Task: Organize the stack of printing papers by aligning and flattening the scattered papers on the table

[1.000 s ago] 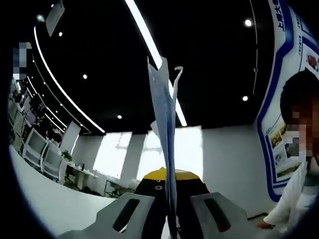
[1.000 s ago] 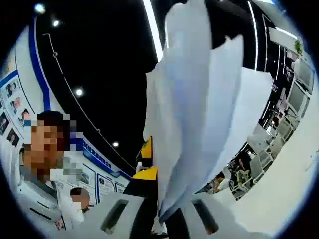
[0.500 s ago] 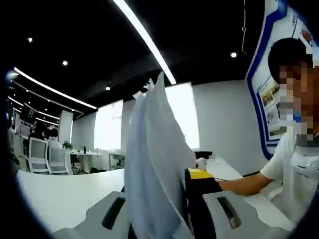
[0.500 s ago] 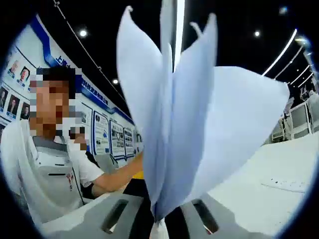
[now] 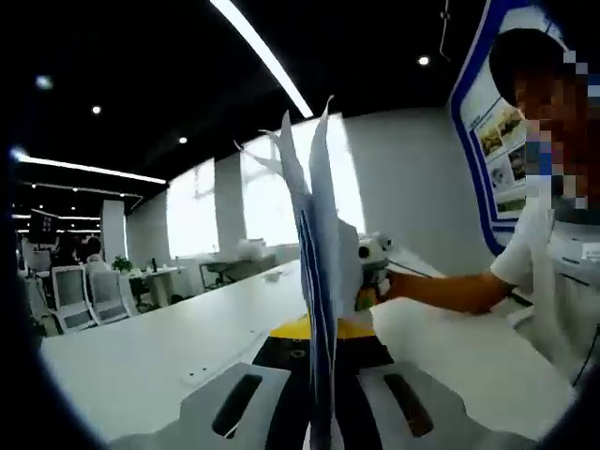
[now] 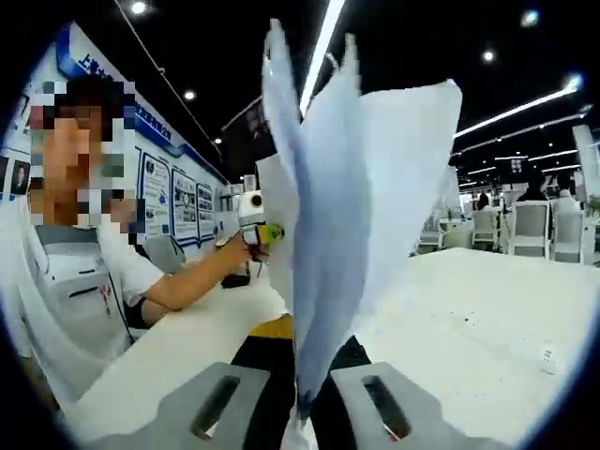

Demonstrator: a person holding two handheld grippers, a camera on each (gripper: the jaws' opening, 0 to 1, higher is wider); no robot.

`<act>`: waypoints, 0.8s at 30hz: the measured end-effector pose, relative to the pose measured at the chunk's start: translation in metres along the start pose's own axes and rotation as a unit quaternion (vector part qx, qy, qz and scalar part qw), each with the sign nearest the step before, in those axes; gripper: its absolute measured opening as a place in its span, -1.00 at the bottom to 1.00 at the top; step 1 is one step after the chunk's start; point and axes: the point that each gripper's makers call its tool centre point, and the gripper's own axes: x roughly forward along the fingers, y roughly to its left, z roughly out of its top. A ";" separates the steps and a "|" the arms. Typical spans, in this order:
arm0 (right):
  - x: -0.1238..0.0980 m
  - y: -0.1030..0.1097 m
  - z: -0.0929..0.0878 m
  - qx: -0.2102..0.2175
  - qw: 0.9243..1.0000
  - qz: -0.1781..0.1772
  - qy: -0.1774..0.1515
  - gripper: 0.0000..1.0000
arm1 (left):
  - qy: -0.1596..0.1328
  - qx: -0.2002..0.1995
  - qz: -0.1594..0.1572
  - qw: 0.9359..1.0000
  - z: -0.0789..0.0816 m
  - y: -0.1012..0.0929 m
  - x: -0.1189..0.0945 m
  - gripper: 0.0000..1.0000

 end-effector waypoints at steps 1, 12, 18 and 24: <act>-0.001 -0.009 -0.002 -0.034 0.999 -0.027 0.016 -1.00 | 0.019 0.013 0.006 1.000 -0.010 0.004 -0.001 -0.77; 0.020 -0.003 0.002 -0.043 0.999 -0.015 0.019 -1.00 | 0.001 -0.054 0.048 0.997 -0.021 0.018 0.002 -0.88; 0.027 -0.023 0.013 0.012 0.997 -0.076 0.019 -0.97 | -0.019 -0.063 0.109 0.992 -0.016 0.028 0.002 -0.84; 0.016 -0.039 -0.013 0.018 0.985 -0.170 0.002 -0.54 | -0.049 -0.134 0.157 0.977 -0.042 0.027 -0.015 -0.54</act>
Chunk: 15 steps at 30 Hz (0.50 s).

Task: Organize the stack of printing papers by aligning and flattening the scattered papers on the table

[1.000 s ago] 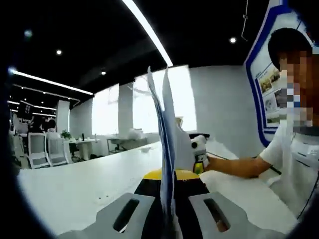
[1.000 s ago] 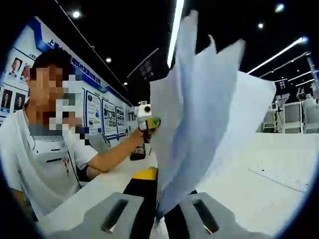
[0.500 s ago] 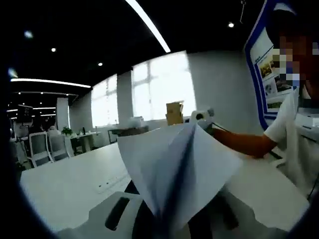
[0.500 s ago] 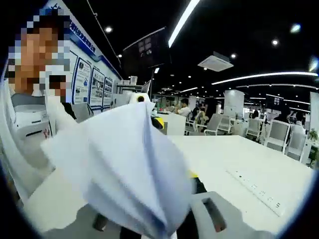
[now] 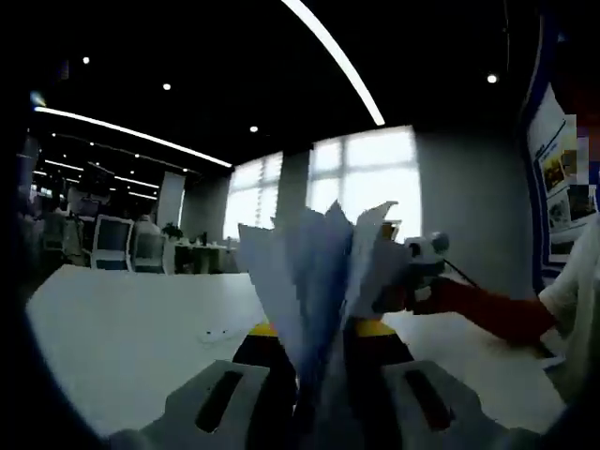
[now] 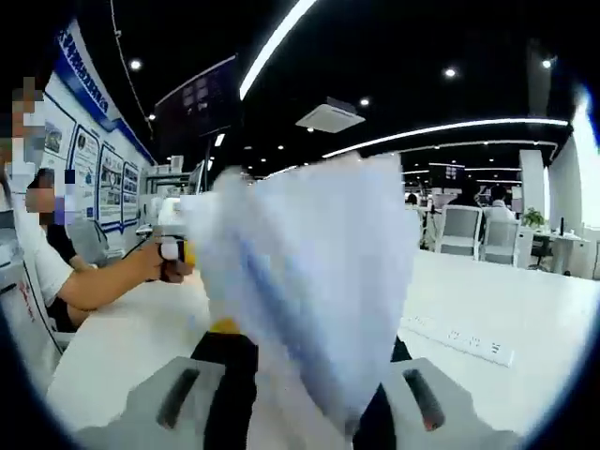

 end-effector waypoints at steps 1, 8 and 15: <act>-0.003 0.007 -0.006 0.029 0.999 0.002 -0.014 -0.57 | -0.003 0.010 0.009 1.000 -0.001 0.002 -0.003 -0.51; 0.007 0.007 -0.004 0.050 0.996 -0.058 -0.047 -0.72 | -0.031 0.070 0.091 0.993 0.000 0.005 -0.007 -0.59; 0.004 -0.011 -0.003 0.007 0.993 -0.112 -0.046 -0.32 | -0.056 0.068 0.108 0.990 0.012 0.003 -0.009 -0.53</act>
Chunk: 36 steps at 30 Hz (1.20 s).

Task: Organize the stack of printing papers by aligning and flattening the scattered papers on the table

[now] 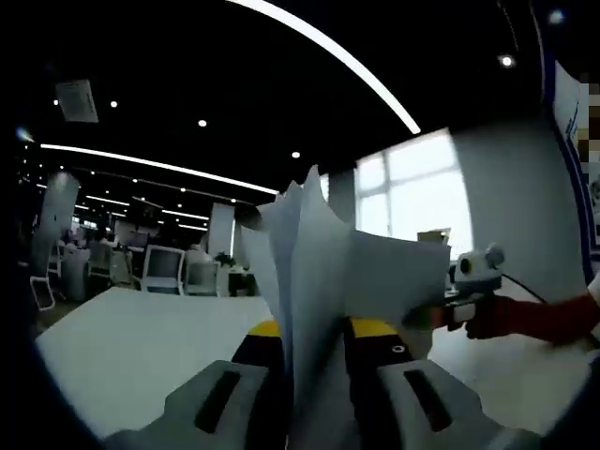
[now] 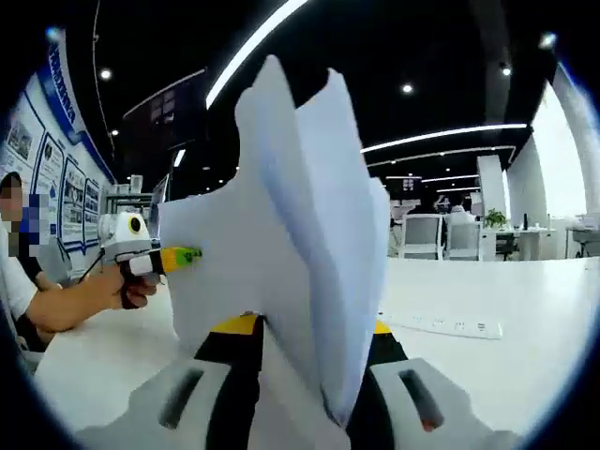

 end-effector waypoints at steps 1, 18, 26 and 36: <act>-0.001 -0.004 0.000 -0.002 1.000 -0.005 -0.001 -0.28 | -0.003 -0.007 -0.003 1.000 0.001 0.000 -0.001 -0.50; -0.002 0.043 0.035 -0.055 0.998 0.006 -0.029 -1.00 | -0.022 0.022 0.026 0.999 0.030 -0.021 0.001 -0.82; 0.000 0.030 0.007 -0.007 1.000 0.014 0.005 -0.60 | 0.039 0.013 0.037 0.998 -0.012 -0.003 -0.002 -0.51; -0.007 0.008 0.008 0.002 0.999 -0.047 -0.015 -0.19 | -0.008 0.010 0.062 0.998 -0.007 0.001 -0.012 -0.35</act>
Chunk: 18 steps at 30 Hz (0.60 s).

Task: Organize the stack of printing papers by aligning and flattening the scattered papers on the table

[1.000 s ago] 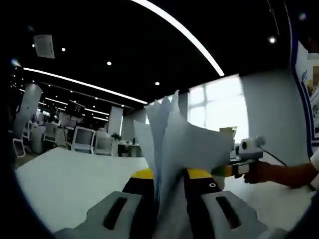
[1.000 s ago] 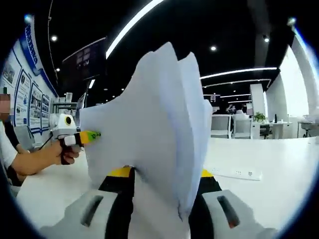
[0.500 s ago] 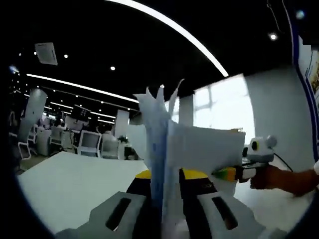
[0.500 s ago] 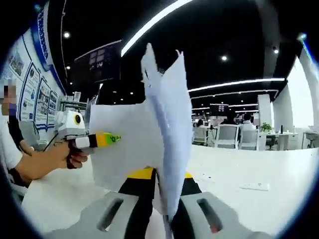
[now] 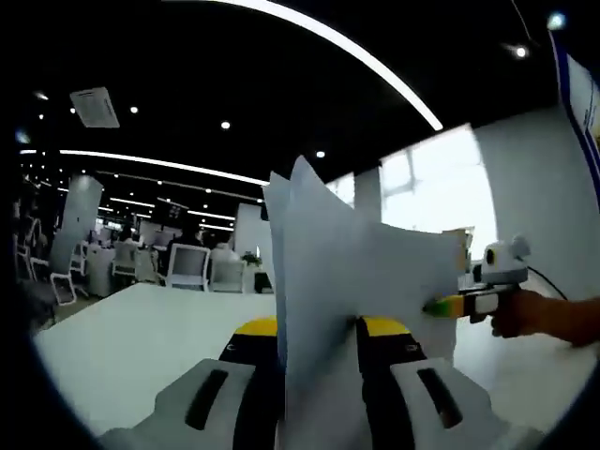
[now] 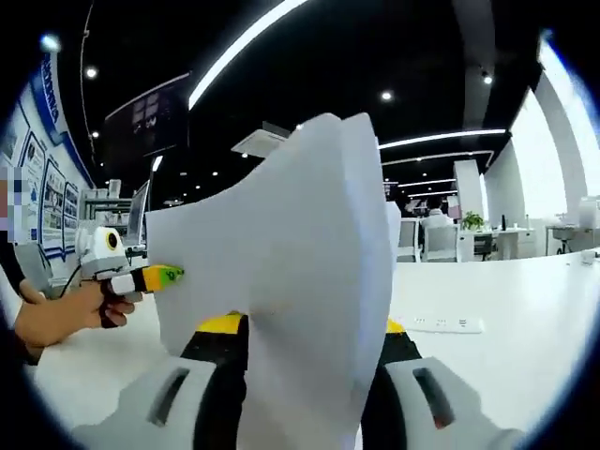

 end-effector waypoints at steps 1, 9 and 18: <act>0.000 0.004 0.003 0.002 1.000 0.007 -0.007 -0.20 | -0.005 -0.001 -0.003 1.000 0.001 -0.002 0.001 -0.38; -0.006 0.013 0.007 0.006 0.998 0.057 -0.013 -0.78 | 0.000 0.007 -0.020 1.000 -0.004 -0.006 0.002 -0.69; -0.009 0.034 0.022 -0.052 0.993 0.092 -0.045 -1.00 | -0.024 0.023 -0.033 0.999 0.015 -0.016 -0.003 -0.87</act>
